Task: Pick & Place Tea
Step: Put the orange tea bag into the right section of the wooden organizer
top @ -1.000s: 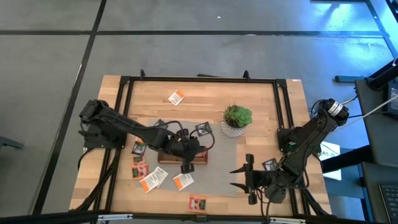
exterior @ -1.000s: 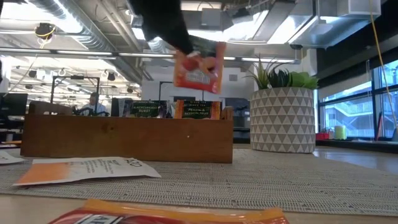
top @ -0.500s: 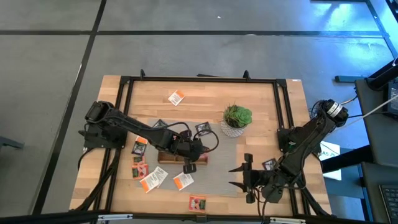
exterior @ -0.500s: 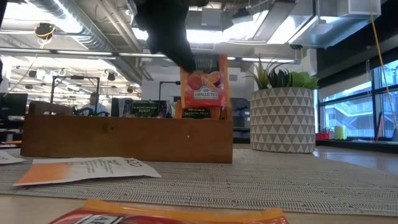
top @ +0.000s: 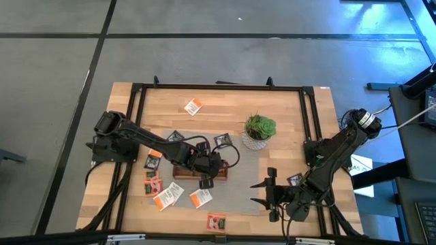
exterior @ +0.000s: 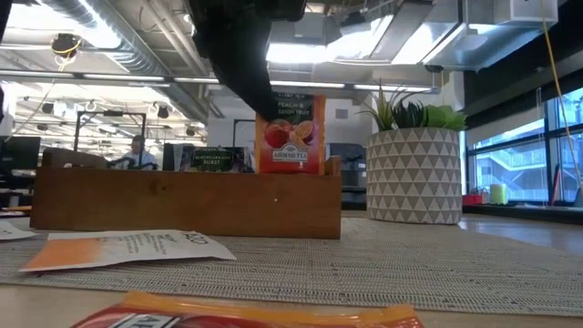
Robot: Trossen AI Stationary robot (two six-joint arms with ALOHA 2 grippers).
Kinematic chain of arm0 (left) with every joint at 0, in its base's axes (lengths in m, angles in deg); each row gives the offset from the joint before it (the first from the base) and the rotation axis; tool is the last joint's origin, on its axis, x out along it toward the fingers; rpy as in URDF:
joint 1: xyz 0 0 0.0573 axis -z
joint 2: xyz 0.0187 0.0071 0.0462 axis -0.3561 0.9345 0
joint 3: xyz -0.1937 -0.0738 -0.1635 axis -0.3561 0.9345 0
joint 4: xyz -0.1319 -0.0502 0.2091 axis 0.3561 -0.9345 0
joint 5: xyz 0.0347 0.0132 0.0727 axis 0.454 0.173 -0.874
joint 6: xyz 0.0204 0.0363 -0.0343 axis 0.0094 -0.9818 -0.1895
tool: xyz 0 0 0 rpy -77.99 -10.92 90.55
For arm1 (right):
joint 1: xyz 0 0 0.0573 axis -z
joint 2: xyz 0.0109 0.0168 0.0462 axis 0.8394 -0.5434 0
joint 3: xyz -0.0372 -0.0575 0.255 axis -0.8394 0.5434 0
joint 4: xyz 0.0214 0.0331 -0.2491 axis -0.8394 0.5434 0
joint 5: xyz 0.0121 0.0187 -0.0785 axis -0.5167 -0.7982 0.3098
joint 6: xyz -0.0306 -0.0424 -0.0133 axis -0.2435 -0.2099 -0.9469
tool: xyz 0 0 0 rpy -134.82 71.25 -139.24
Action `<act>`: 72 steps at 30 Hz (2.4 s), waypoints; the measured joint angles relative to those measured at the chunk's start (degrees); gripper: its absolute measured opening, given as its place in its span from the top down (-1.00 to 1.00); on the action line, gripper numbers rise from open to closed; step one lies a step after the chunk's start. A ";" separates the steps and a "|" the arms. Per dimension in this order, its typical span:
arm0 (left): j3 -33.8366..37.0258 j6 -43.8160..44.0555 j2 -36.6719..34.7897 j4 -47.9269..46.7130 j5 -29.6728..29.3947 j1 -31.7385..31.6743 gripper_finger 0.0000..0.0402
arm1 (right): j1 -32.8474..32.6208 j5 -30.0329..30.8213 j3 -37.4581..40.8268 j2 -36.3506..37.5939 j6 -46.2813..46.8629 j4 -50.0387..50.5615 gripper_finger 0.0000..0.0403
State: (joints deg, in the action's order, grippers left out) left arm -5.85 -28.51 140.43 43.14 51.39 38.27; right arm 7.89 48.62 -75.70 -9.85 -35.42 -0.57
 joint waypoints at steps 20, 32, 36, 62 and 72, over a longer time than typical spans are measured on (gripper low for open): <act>1.62 0.39 0.31 1.90 -1.36 0.00 0.94 | 0.00 0.02 0.00 -0.02 -0.13 0.00 0.03; 1.62 -1.00 0.31 1.90 -1.27 0.00 0.87 | 0.02 0.02 0.00 -0.02 -0.07 0.00 0.03; 1.62 -1.08 0.31 1.86 -2.87 0.01 0.75 | 0.00 0.00 0.00 -0.02 0.02 0.00 0.03; 0.76 14.43 4.51 13.85 0.04 19.73 0.56 | 3.80 -7.47 -0.02 -7.81 1.19 -12.24 0.03; 0.76 19.07 13.71 18.75 2.62 21.87 0.54 | 8.27 -25.24 -0.07 -21.17 -7.76 -32.92 0.03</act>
State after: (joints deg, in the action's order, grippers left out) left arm -5.09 -9.44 154.14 61.89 54.00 60.14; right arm 16.17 23.38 -75.77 -31.02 -43.17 -33.49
